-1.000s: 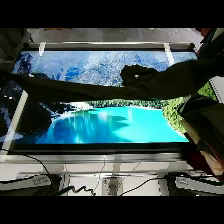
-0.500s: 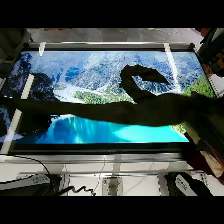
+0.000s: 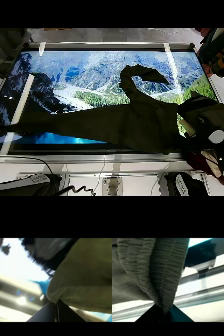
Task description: Fold the clothes and pants, and hang the long-sleeved shirts on hangers.
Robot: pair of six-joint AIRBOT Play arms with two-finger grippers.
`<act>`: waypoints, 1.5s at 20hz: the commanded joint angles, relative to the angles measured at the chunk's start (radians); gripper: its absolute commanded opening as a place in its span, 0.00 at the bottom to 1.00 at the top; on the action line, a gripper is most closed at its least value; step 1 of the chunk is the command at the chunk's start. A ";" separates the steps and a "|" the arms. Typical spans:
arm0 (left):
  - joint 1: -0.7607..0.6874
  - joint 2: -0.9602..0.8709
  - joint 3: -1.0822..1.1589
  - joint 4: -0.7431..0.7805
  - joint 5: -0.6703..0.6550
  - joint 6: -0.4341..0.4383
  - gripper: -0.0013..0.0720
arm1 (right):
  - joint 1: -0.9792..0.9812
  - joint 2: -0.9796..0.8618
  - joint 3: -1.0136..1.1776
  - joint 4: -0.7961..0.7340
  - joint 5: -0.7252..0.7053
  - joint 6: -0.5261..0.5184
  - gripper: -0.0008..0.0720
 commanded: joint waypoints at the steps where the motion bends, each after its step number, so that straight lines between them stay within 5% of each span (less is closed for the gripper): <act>1: 0.003 0.001 -0.031 0.214 0.040 -0.118 0.05 | 0.000 0.014 -0.031 0.029 -0.035 0.013 0.05; 6: 0.003 0.047 -0.029 0.275 0.147 -0.145 0.05 | 0.000 0.014 0.028 0.067 -0.274 0.014 0.05; 9: 0.003 0.115 -0.029 0.275 0.222 0.007 0.05 | 0.000 0.014 0.071 0.071 -0.344 0.018 0.05; 16: 0.061 0.041 -0.115 0.280 0.150 0.066 0.05 | 0.000 0.011 0.071 -0.056 -0.064 0.017 0.05; 25: 0.069 -0.029 -0.126 0.320 0.138 0.058 0.05 | 0.000 0.011 0.033 -0.041 0.024 0.018 0.05; 26: 0.068 -0.029 -0.126 0.309 0.138 0.058 0.05 | 0.000 0.011 0.028 -0.037 0.024 0.018 0.07; 27: 0.067 -0.029 -0.126 0.307 0.138 0.058 0.06 | 0.000 0.011 0.028 -0.027 0.015 0.017 0.32; 28: 0.067 -0.029 -0.126 0.305 0.138 0.058 0.20 | 0.000 0.012 0.028 -0.020 0.006 0.017 0.75; 29: 0.067 -0.029 -0.126 0.296 0.138 0.058 0.56 | 0.000 0.011 0.028 -0.021 -0.013 0.017 0.99; 30: 0.067 -0.029 -0.126 0.279 0.139 0.057 1.00 | 0.000 0.011 0.032 -0.021 -0.031 0.017 0.98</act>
